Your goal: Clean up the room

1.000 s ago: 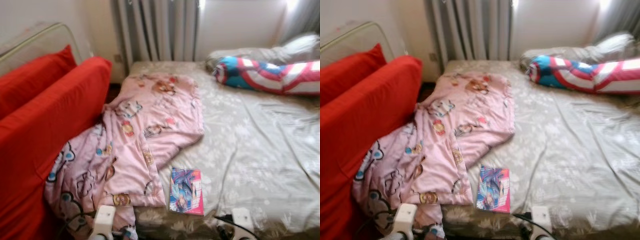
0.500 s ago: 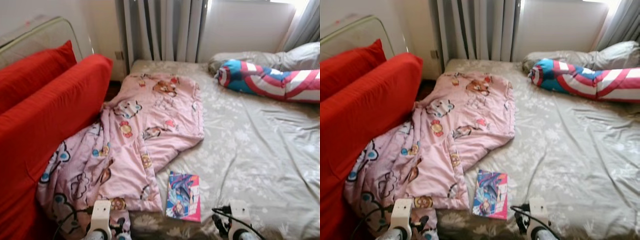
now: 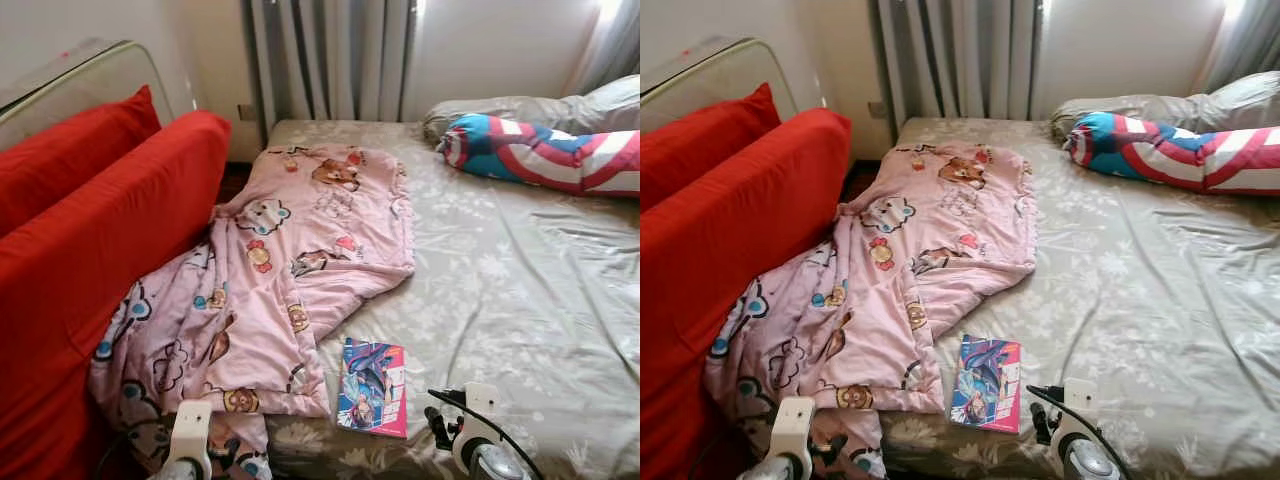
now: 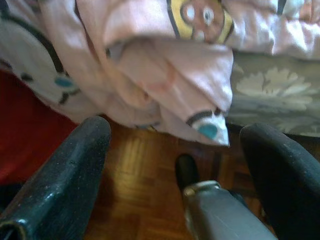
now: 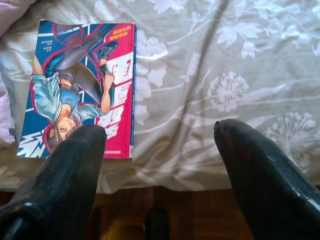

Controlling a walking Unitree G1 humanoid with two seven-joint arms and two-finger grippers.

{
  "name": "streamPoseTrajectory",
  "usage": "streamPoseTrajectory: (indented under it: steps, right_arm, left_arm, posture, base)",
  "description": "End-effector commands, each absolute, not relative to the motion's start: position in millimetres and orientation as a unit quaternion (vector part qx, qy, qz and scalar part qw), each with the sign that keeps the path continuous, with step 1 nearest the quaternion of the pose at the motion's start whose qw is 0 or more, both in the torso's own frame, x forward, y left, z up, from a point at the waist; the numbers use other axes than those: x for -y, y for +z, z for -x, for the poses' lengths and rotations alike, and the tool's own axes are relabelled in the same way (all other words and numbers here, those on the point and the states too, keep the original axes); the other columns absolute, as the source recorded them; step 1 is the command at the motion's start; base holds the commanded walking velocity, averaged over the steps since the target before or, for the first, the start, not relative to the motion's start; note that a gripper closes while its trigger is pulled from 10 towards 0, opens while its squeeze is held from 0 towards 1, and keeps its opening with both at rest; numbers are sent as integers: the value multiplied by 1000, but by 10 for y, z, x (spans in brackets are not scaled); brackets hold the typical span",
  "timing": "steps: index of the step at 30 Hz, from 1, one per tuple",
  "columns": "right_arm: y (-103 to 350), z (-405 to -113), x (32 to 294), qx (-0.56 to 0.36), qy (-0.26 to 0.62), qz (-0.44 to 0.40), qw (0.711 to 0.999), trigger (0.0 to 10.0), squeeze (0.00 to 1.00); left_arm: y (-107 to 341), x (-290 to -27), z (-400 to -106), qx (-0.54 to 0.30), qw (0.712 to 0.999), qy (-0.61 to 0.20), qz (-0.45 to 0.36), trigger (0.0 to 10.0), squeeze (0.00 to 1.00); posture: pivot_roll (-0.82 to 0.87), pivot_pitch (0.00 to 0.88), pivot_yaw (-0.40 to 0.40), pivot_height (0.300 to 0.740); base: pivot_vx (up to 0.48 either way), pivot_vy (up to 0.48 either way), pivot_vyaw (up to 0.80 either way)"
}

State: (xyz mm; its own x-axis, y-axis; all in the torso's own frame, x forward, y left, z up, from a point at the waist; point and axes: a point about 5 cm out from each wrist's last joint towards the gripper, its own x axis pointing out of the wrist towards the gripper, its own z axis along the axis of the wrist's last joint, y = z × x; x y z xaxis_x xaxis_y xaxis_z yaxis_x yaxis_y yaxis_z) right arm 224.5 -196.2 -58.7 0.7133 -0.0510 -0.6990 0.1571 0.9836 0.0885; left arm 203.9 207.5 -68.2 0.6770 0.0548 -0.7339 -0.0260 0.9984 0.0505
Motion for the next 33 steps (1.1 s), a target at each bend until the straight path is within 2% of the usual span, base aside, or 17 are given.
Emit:
streamPoseTrajectory:
  steps: [1,13,14,15,20,25,30,32,33]
  right_arm:
    - [-574,-2266,1980,-374,-65,-78,922,10000,0]
    - [-552,-2278,2019,-364,-55,-63,928,10000,0]
    - [-562,-2265,2018,-369,-49,-57,926,10000,0]
    - [-564,-2262,2018,-371,-48,-55,926,10000,0]
    - [-566,-2247,2034,-368,-44,-56,927,10000,0]
    - [-572,-2220,2062,-361,-52,-71,928,10000,0]
    - [-561,-2207,2109,-351,-47,-78,932,10000,0]
    - [-510,-2331,1771,-314,-21,-80,946,10000,0]
    - [-485,-2362,1737,-303,-18,-81,949,10000,0]
  left_arm:
    - [-747,-2023,-1946,-419,907,27,-10,10000,0]
    - [-907,-1982,-1576,-439,898,38,-3,10000,0]
    - [-804,-2030,-1801,-415,909,45,-3,10000,0]
    - [-771,-2043,-1866,-408,912,46,-3,10000,0]
    - [-745,-2030,-1917,-399,916,43,-3,10000,0]
    - [-725,-2052,-1925,-383,923,46,-2,10000,0]
    - [-470,-2125,-2303,-312,949,51,7,10000,0]
    - [-348,-2083,-2473,-279,959,40,11,10000,0]
    - [-319,-2054,-2514,-270,962,35,10,10000,0]
  posture:
    - [-87,0,-4,740]
    - [-46,0,-10,740]
    - [-39,0,-9,740]
    - [-39,0,-9,740]
    - [-31,0,-18,740]
    - [20,0,-61,740]
    - [45,0,-81,740]
    - [9,0,-74,740]
    - [8,2,-75,740]
  base:
    - [0,0,0]
    - [0,0,104]
    - [0,0,800]
    - [0,0,800]
    - [0,0,800]
    - [0,0,800]
    - [0,0,0]
    - [0,0,0]
    - [0,0,0]
